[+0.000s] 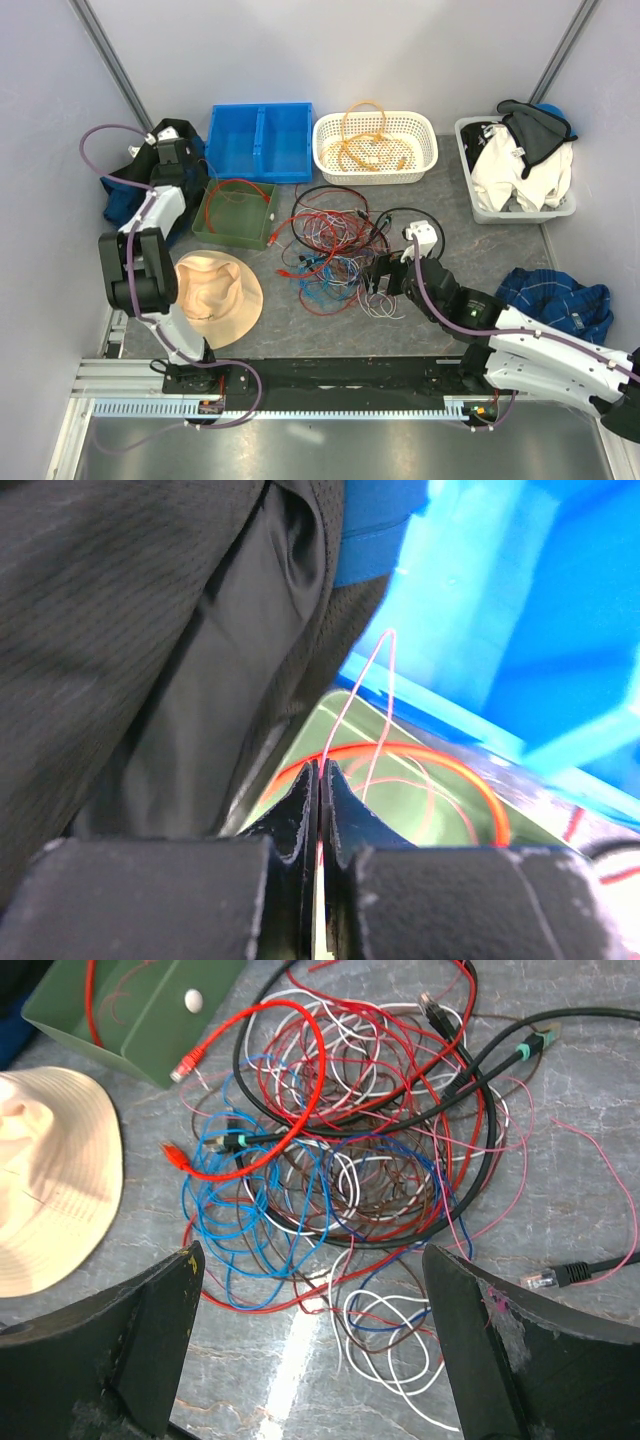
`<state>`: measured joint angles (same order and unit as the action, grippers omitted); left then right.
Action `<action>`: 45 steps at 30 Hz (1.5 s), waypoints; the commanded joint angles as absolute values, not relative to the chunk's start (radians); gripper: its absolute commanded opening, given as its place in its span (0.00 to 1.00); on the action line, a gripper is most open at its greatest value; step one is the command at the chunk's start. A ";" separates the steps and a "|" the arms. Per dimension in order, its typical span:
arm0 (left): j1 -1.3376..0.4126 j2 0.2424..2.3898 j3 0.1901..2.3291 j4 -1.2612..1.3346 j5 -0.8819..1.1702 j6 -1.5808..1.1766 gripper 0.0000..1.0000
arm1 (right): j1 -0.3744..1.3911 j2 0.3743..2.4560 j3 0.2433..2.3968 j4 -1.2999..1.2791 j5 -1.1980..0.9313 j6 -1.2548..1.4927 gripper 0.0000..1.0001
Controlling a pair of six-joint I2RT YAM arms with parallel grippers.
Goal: Untangle the cables
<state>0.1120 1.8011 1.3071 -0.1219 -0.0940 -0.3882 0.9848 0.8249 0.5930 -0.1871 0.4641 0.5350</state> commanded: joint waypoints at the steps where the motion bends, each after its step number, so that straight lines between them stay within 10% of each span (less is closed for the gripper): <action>1: 0.112 1.657 1.241 -0.091 -0.075 -0.455 0.02 | 0.986 0.792 0.577 -0.143 0.445 0.535 0.98; 17: -0.075 1.581 0.985 -0.129 -0.117 -0.575 0.03 | 0.986 0.701 0.526 -0.132 0.417 0.560 0.98; 19: -0.075 1.624 1.015 -0.158 -0.123 -0.580 0.22 | 0.985 0.687 0.525 -0.138 0.416 0.561 0.98; 20: -0.075 1.629 1.022 -0.166 -0.127 -0.583 0.73 | 0.986 0.681 0.526 -0.150 0.417 0.561 0.98; 21: -0.075 1.621 1.026 -0.169 -0.135 -0.586 0.99 | 0.985 0.677 0.528 -0.156 0.422 0.561 0.98; 31: -0.115 1.379 1.129 -0.202 -0.205 -0.555 1.00 | 0.986 0.679 0.531 -0.158 0.434 0.561 0.98; 45: -0.747 1.190 0.967 -0.204 -0.306 -0.531 1.00 | 0.986 0.677 0.587 -0.232 0.537 0.509 0.98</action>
